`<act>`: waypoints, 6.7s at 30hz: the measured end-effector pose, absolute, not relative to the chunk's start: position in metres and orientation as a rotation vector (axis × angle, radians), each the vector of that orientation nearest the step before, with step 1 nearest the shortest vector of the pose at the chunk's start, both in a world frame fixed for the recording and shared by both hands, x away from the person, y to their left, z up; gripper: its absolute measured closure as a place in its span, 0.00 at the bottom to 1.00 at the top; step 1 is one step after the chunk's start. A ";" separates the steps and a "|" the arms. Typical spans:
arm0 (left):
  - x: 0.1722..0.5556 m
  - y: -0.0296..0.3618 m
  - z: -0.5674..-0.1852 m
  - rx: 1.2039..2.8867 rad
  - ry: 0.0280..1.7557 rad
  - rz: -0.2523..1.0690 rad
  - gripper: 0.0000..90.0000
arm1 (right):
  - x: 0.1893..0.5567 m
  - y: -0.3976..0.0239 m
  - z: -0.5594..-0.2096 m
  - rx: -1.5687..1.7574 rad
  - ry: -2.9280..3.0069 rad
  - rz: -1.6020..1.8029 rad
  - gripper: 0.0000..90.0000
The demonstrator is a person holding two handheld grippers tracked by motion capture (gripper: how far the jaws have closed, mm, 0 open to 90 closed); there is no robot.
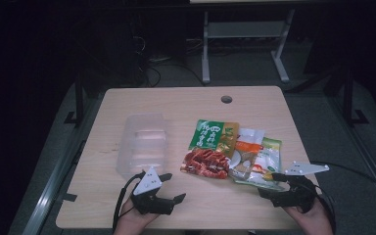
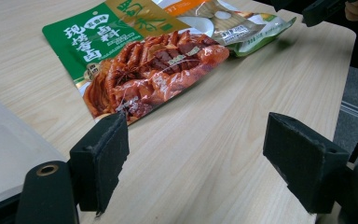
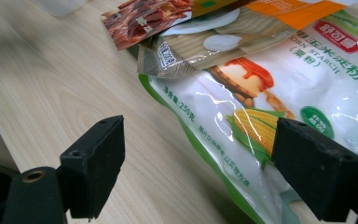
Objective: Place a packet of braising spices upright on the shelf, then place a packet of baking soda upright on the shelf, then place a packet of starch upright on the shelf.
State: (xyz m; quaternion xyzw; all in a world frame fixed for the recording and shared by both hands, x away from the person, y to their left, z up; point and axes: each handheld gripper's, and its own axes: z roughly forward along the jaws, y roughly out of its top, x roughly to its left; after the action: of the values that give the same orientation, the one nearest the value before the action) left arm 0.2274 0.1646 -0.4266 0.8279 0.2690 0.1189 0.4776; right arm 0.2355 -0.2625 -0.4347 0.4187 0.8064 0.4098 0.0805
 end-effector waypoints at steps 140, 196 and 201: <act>0.304 0.058 -0.444 2.319 0.737 0.340 0.77 | 0.441 -0.154 -0.396 1.430 2.699 0.899 0.99; 0.246 0.109 -0.431 2.115 0.551 0.267 0.33 | 0.369 -0.127 -0.265 0.933 2.608 1.199 1.00; 0.244 0.109 -0.432 2.115 0.544 0.266 0.32 | 0.368 -0.125 -0.263 0.925 2.598 1.211 1.00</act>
State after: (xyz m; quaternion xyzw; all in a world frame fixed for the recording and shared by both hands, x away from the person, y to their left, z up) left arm 0.2444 0.1086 -0.4324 0.8567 0.2205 0.1078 0.4536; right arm 0.3681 -0.1254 -0.2627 0.3064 0.8608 0.4012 0.0647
